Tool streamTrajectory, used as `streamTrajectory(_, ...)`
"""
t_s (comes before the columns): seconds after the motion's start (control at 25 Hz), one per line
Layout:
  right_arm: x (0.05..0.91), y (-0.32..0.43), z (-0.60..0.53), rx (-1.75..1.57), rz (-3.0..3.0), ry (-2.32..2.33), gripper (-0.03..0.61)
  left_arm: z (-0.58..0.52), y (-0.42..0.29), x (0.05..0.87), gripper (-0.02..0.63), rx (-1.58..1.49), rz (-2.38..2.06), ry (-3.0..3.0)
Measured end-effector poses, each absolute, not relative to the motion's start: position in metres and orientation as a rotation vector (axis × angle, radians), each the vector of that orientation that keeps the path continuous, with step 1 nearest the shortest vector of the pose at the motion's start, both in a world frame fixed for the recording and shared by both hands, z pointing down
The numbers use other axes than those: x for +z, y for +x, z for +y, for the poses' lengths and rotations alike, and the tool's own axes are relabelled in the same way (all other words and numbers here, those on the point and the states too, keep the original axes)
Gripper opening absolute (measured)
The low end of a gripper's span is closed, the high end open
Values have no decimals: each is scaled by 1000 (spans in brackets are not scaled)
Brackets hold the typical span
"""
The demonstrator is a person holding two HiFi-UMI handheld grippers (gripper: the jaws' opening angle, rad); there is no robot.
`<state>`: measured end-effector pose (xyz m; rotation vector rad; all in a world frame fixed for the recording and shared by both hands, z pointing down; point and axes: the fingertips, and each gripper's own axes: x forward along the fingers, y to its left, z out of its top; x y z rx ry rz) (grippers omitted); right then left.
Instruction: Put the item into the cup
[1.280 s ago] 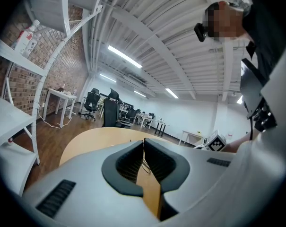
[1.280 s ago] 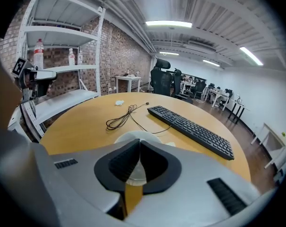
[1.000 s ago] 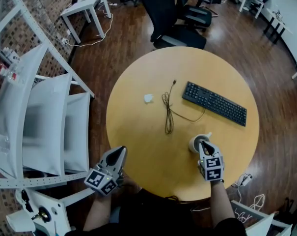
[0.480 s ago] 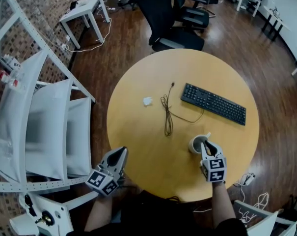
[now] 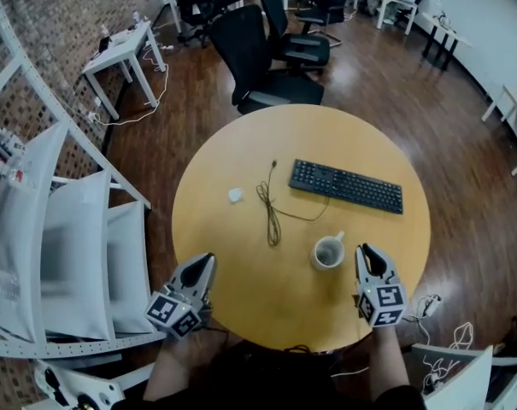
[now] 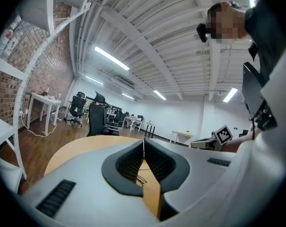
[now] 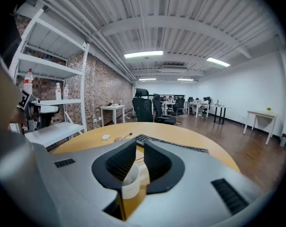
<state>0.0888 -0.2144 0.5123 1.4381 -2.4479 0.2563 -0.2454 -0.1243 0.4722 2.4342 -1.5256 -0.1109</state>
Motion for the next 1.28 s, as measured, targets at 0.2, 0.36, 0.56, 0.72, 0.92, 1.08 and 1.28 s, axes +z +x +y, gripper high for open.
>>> streamTrajectory(0.2,490,129,-188,271,-2433,1570,54,-123,-227,457,0,-119,-1479,2489)
streamTrajectory(0.36,480,174,-168,262,-2402,1682,54,-121,-207,450,0,-141,-1457,2532)
streamTrajectory(0.56,462,218,-129,283,-2376,1793,54,-99,-185,448,0,-151,-1451,2537)
streamTrajectory(0.72,468,259,-98,289,-2375,1835,54,-77,-162,444,0,-162,-1435,2540)
streamTrajectory(0.92,458,291,-63,285,-2372,1914,52,-54,-140,442,1,-178,-1426,2547)
streamTrajectory(1.08,453,306,-35,291,-2353,1969,41,-37,-125,444,0,-173,-1424,2549)
streamTrajectory(1.28,458,313,-25,346,-2385,2003,9,-25,-119,442,0,-150,-1437,2554)
